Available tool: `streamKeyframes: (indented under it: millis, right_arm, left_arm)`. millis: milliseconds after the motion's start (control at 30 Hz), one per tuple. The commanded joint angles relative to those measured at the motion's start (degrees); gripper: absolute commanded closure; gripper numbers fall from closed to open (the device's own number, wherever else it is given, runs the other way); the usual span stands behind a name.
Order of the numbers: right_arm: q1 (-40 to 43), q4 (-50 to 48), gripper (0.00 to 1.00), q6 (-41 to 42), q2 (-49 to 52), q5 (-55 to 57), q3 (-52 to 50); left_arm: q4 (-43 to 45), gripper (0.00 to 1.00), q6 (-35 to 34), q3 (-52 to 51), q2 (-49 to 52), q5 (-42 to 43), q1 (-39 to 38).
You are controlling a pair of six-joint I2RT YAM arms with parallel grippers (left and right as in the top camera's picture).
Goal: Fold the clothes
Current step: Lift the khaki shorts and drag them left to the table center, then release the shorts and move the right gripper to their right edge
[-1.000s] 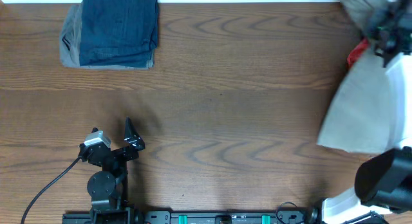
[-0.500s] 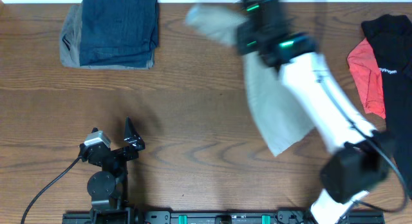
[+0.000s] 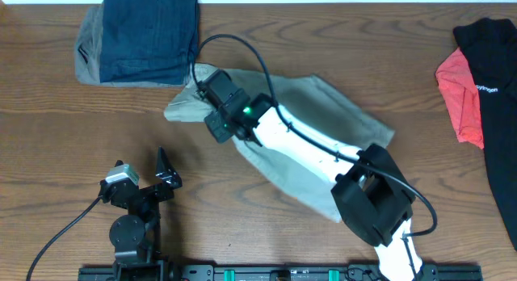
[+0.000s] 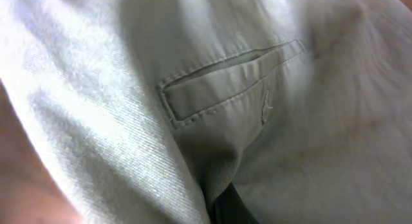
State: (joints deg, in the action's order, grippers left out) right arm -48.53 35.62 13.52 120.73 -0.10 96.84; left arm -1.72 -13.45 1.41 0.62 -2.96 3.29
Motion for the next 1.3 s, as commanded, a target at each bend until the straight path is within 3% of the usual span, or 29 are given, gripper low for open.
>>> streamKeyframes:
  millis: [0, 167, 233, 267, 300, 367, 400, 633, 900, 1100, 1267]
  right_arm:
    - [-1.29, 1.49, 0.99, 3.65, -5.05, -4.04, 0.57]
    - [-2.58, 7.06, 0.99, 4.26, -6.8, -6.25, 0.57]
    - [-3.28, 8.83, 0.91, 5.31, -6.78, -6.58, 0.57]
    - [-3.48, 9.27, 0.8, 5.29, -6.75, -6.58, 0.57]
    - [-3.63, 9.66, 0.62, 5.03, -6.75, -6.32, 0.57]
    - [-3.48, 9.94, 0.12, 4.63, -6.88, -5.66, 0.57]
    - [-3.13, 9.94, 0.01, 4.63, -6.93, -5.51, 0.57]
    - [2.36, 13.03, 0.01, 4.7, -9.97, -5.51, 0.57]
    - [14.53, 28.37, 0.01, 6.88, -18.58, -1.75, 0.57]
    - [21.88, 42.07, 0.01, 6.91, -18.4, -0.72, -0.09]
    - [26.21, 42.82, 0.01, 9.2, -18.49, 5.75, -5.29]
  left_arm:
    - [-2.05, 0.02, 0.76, -1.18, -0.28, -0.52, 0.28]
    - [-2.05, 0.02, 0.76, -1.18, -0.28, -0.52, 0.28]
    - [-2.08, 0.02, 0.76, -1.18, -0.28, -0.52, 0.28]
    - [-2.05, 0.02, 0.76, -1.18, -0.28, -0.52, 0.28]
    - [-2.05, 0.02, 0.76, -1.18, -0.28, -0.52, 0.28]
    - [-2.05, 0.02, 0.76, -1.18, -0.28, -0.52, 0.28]
    - [-2.05, 0.02, 0.76, -1.18, -0.28, -0.52, 0.28]
    - [-2.05, 0.02, 0.76, -1.18, -0.28, -0.52, 0.28]
    - [-2.05, 0.02, 0.76, -1.18, -0.28, -0.5, 0.28]
    - [-2.05, 0.02, 0.76, -1.18, -0.28, -0.52, 0.28]
    - [-2.05, 0.02, 0.76, -1.18, -0.28, -0.52, 0.28]
